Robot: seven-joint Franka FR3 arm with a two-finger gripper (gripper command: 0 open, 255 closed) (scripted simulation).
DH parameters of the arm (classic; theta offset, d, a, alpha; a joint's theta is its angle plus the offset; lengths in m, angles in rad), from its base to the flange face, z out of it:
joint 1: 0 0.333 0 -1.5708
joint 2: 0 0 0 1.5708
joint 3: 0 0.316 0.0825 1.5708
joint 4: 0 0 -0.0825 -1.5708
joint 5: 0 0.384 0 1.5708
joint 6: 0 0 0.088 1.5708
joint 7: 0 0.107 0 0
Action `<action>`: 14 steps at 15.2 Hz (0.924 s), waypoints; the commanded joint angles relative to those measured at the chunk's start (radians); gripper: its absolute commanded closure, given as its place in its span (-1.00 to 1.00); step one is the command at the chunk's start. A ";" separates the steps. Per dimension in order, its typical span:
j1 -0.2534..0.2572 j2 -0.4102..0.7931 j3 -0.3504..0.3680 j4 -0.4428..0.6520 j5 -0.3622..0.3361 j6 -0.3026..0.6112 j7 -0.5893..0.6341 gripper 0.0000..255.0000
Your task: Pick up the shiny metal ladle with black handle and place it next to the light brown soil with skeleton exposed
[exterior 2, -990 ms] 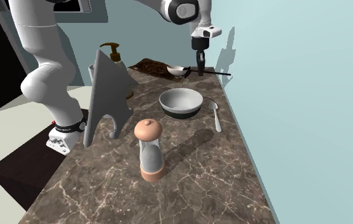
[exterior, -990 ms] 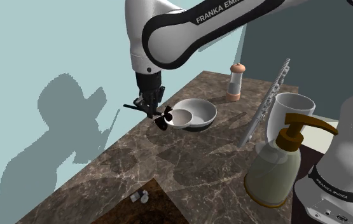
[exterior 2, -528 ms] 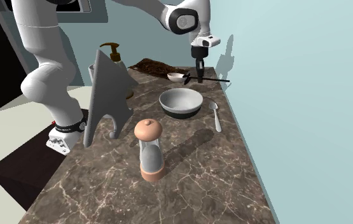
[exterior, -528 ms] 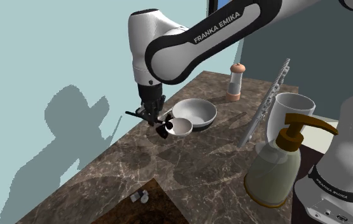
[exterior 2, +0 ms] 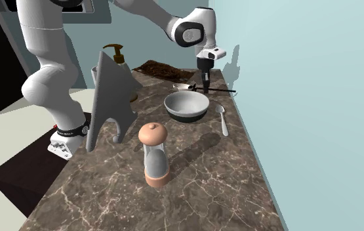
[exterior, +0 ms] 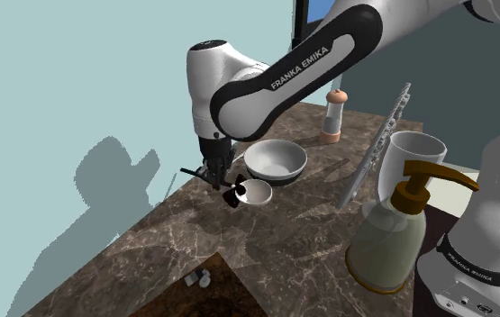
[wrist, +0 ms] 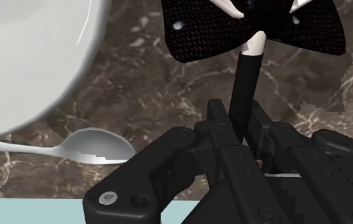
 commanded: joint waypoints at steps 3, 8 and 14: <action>0.002 0.027 -0.002 -0.024 -0.008 0.051 0.007 1.00; 0.003 0.036 -0.003 -0.030 -0.011 0.066 0.009 1.00; 0.003 0.036 -0.003 -0.030 -0.011 0.066 0.009 -1.00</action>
